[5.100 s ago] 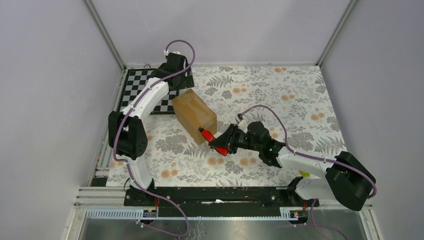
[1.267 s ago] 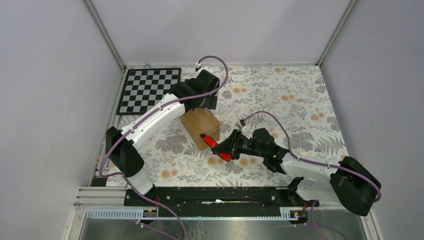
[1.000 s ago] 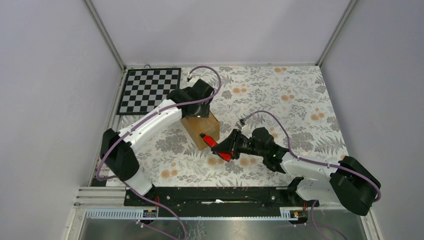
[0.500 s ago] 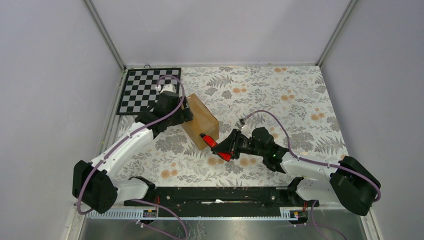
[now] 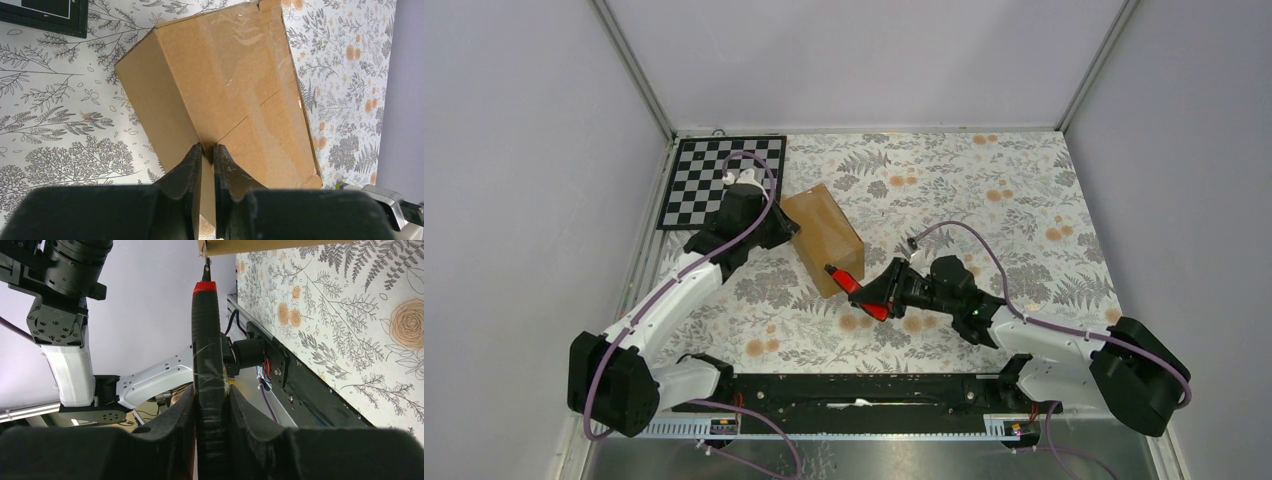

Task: Unpack the express box
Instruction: Cut the express box at the center of the board, then adjust the knife.

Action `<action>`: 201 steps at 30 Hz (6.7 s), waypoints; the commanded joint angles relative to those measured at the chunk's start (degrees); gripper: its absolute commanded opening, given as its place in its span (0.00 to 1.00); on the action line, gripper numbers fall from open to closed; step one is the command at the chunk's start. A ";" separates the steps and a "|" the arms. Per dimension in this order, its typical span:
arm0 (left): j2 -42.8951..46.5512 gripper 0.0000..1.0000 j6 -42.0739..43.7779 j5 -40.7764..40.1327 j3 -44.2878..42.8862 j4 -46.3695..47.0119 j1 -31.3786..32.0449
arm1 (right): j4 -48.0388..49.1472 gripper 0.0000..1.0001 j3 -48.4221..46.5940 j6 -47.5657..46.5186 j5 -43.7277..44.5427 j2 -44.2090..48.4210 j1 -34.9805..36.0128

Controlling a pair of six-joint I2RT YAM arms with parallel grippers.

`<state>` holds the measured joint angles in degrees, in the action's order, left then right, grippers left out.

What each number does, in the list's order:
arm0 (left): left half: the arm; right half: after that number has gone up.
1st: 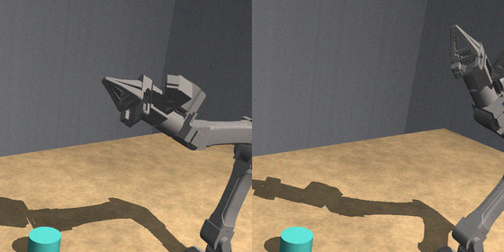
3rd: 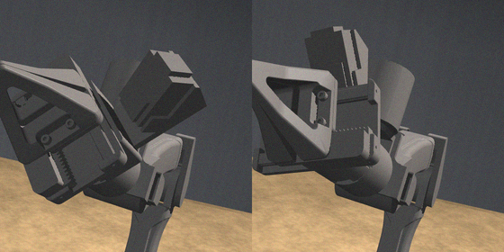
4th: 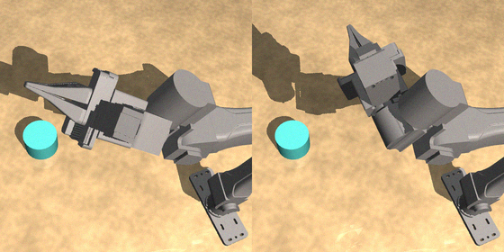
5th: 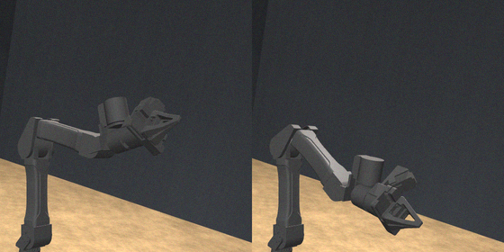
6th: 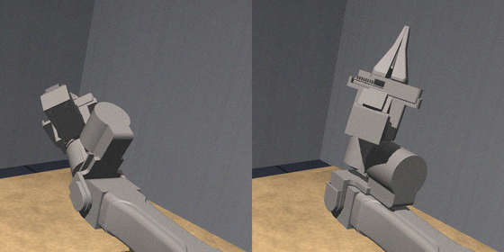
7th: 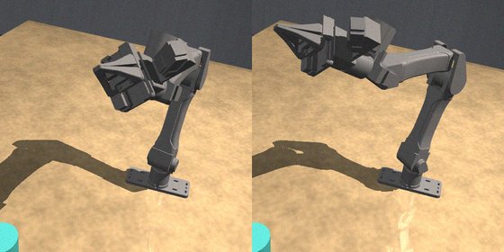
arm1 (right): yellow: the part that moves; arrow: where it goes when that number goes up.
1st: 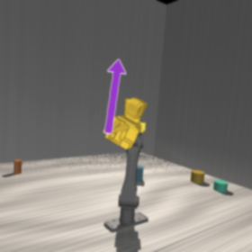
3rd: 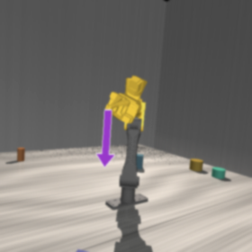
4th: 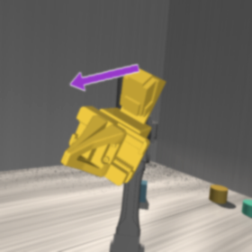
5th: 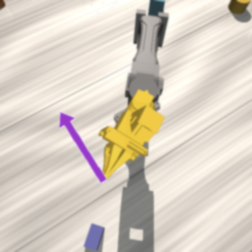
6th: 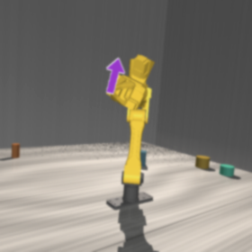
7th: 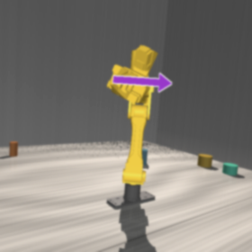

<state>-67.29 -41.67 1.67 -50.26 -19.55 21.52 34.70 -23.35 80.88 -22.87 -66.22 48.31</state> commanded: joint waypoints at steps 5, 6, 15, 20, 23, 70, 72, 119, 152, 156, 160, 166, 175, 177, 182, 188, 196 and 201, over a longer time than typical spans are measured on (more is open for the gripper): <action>-5.56 0.03 5.65 -5.36 -0.68 -9.23 -1.48 | -5.24 0.00 6.59 5.16 7.76 6.27 -0.59; -5.79 0.03 5.86 -5.36 -0.79 -9.47 -1.52 | -5.25 0.00 7.13 5.46 8.55 7.10 -0.63; -5.13 0.05 6.32 -1.95 -3.15 -10.22 -1.41 | -5.77 0.00 -0.31 -1.08 2.46 4.56 -0.65; -4.33 0.09 5.83 0.60 -5.02 -11.06 -0.60 | -2.95 0.00 -4.66 -3.25 -2.43 0.44 0.25; -4.10 0.09 5.55 0.58 -5.52 -11.55 0.04 | -2.83 0.00 -6.19 -3.87 -3.23 -0.68 0.63; -5.25 0.09 4.89 -1.42 -8.01 -14.33 3.35 | -7.26 0.00 -4.75 -0.46 -3.96 2.90 1.68; -5.25 0.09 5.01 -1.45 -8.01 -14.25 3.35 | -6.05 0.00 -3.90 0.53 -3.33 2.95 1.66; -5.05 0.08 4.99 -1.45 -7.13 -14.11 3.35 | -2.70 0.00 -3.28 1.79 -3.96 2.78 2.39; -7.03 0.08 7.71 -4.05 -5.64 -15.25 1.39 | -4.99 0.00 3.58 8.98 6.31 10.00 2.22; -7.07 0.08 8.08 -4.05 -5.47 -15.34 0.91 | -8.07 0.00 3.67 8.56 7.49 11.96 2.03; -7.16 0.08 8.31 -3.96 -5.38 -15.34 0.73 | -10.27 0.00 4.09 8.46 8.79 13.94 1.74; -6.92 0.08 8.66 -3.88 -5.21 -15.43 0.44 | -13.22 0.00 5.06 8.41 10.84 17.10 0.79; -6.37 0.17 9.63 0.95 -8.43 -15.51 0.62 | -28.73 0.00 -5.46 -3.23 12.23 19.41 0.46; -6.44 0.23 10.09 1.83 -9.90 -15.80 0.74 | -31.86 0.00 -7.21 -5.49 12.46 19.77 0.46; -5.96 0.37 10.86 2.78 -13.52 -16.80 1.71 | -47.34 0.00 -14.01 -14.52 17.16 19.67 0.46; -4.95 0.52 11.22 4.66 -16.49 -17.74 2.01 | -54.02 0.00 -19.60 -23.12 22.07 19.19 0.42; -2.17 0.68 18.10 17.65 -20.91 -15.79 2.04 | -50.43 0.00 -27.66 -37.45 6.09 14.14 0.46; 2.30 0.74 23.80 32.17 -22.75 -11.50 2.11 | -52.46 0.00 -32.30 -43.72 -6.88 12.39 0.46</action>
<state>-69.76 -24.23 19.42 -68.88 -36.62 23.40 -18.22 -50.59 45.67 -16.10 -53.52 48.97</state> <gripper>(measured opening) 0.722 0.300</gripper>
